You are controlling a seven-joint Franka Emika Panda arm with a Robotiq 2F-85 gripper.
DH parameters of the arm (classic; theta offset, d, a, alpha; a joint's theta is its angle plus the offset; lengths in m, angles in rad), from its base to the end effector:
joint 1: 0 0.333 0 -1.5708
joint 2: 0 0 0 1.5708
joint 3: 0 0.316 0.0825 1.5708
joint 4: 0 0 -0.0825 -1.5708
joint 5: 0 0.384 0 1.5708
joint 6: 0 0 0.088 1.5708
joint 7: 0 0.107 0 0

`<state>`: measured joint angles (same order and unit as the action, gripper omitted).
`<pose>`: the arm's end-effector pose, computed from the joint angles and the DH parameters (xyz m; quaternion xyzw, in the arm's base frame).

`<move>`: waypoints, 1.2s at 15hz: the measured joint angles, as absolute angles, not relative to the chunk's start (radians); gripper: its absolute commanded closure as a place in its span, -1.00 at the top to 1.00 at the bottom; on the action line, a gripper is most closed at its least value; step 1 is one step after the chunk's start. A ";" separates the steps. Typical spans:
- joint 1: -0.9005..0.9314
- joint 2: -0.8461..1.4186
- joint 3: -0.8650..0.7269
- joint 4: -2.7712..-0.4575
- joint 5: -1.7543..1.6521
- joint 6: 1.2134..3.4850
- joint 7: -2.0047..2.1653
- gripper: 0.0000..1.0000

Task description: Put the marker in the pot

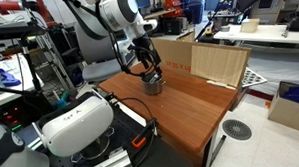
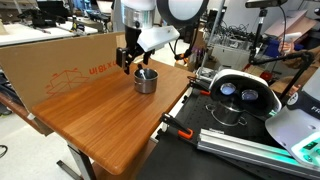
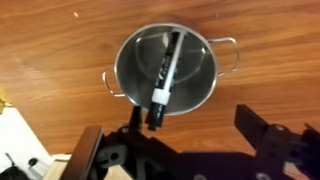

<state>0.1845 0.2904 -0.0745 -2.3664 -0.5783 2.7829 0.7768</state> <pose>0.5101 0.0800 0.2123 0.9881 -0.0647 0.1070 0.0897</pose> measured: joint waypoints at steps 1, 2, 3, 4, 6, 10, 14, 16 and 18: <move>0.185 0.278 -0.067 -2.371 -0.578 2.789 0.777 1.00; 0.185 0.263 -0.058 -2.379 -0.577 2.794 0.776 1.00; 0.184 0.245 -0.050 -2.390 -0.573 2.800 0.773 1.00; 0.184 0.225 -0.041 -2.404 -0.564 2.804 0.767 1.00; 0.182 0.178 -0.017 -2.438 -0.514 2.804 0.730 1.00; 0.180 0.089 0.033 -2.502 -0.300 2.788 0.567 1.00; 0.180 0.046 0.055 -2.512 -0.170 2.723 0.454 1.00; 0.180 0.052 0.055 -2.513 -0.170 2.723 0.454 1.00; 0.180 0.052 0.055 -2.513 -0.170 2.724 0.454 1.00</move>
<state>0.1797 0.0517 0.0545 -2.5128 -0.1699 2.7235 0.4539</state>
